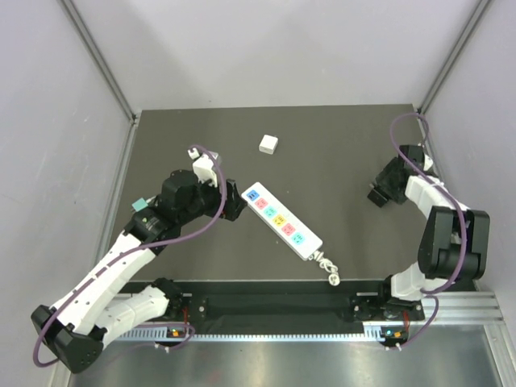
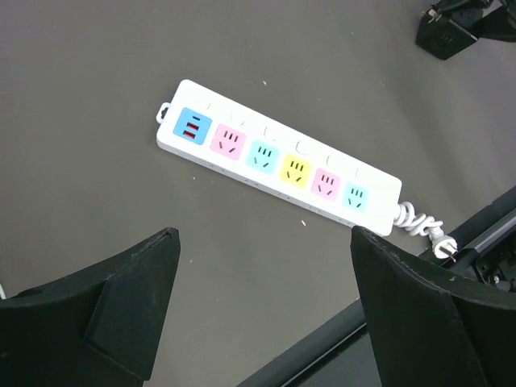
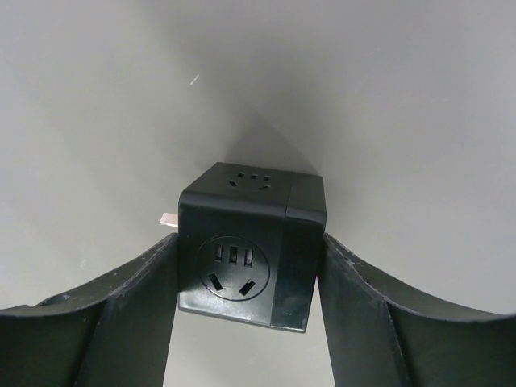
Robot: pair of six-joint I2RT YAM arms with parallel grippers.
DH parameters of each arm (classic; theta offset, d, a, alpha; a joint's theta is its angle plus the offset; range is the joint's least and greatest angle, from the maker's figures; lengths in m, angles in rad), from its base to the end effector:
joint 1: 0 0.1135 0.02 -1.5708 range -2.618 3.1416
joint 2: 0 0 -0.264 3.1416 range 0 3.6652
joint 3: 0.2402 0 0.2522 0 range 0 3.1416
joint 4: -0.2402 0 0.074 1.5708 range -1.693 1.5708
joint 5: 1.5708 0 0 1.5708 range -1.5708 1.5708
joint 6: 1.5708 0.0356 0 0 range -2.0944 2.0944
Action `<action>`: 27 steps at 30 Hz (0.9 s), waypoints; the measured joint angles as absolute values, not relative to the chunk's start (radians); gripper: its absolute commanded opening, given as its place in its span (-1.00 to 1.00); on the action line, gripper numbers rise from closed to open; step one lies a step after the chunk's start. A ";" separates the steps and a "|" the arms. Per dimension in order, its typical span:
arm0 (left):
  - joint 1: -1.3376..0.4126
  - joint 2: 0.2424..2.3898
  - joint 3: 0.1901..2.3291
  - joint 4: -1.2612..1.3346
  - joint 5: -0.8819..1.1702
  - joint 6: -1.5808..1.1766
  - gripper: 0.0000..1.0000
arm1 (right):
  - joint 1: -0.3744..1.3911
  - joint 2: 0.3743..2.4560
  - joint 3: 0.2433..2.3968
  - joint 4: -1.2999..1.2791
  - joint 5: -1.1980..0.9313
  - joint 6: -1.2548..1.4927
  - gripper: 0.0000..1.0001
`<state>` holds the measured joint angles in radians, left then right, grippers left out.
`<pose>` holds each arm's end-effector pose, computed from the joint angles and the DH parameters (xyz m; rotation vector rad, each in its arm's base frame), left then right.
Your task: Insert the plug
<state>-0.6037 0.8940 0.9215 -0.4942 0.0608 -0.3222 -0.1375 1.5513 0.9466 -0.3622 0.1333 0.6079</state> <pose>0.1599 -0.1129 0.3367 0.3331 2.0710 -0.6340 0.3089 -0.0475 0.1976 0.9682 2.3321 0.0194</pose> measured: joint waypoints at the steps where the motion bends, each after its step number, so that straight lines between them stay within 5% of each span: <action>1: -0.604 0.895 0.921 -0.494 0.060 -0.328 0.81 | -0.130 1.536 0.934 -0.357 0.112 0.599 0.02; 15: -0.605 1.124 0.795 -0.276 0.405 -0.577 0.86 | 0.241 1.164 0.764 -0.321 -0.072 0.598 -0.17; 27: -0.664 1.187 0.853 -0.066 0.418 -0.604 0.96 | 0.522 1.019 0.731 -0.159 -0.139 0.878 -0.21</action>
<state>-0.6640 1.1873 0.8528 -0.0662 0.4175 -0.6037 0.5217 1.0187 0.7307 -0.1589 -0.1390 0.8780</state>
